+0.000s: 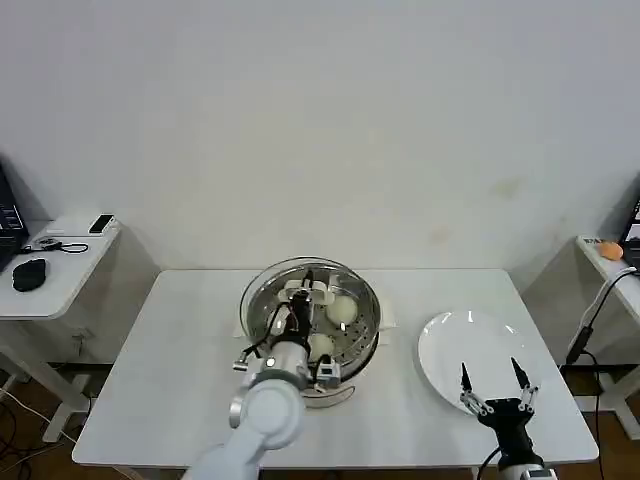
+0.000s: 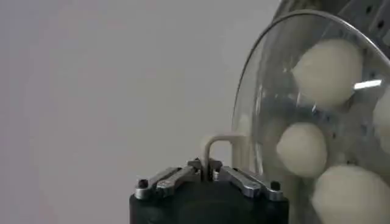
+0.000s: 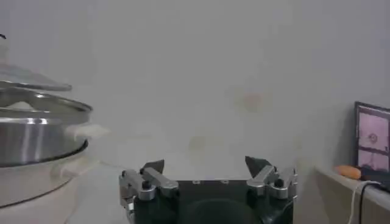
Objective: Take steamed baozi put them in steamer then cover it.
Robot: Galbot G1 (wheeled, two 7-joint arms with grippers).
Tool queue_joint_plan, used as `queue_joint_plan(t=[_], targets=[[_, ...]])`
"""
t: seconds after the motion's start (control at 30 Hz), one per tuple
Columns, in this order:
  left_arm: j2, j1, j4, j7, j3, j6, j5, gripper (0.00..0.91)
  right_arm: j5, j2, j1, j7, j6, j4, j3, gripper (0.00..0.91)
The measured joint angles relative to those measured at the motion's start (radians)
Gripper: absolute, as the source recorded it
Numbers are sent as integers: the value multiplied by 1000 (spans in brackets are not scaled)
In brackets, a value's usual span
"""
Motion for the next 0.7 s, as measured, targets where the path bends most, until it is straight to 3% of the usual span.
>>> queue_joint_plan(t=[0.7], targets=[[-66, 0, 49, 25, 25, 0, 77, 0, -12, 0, -3, -2, 4, -10, -16, 907]])
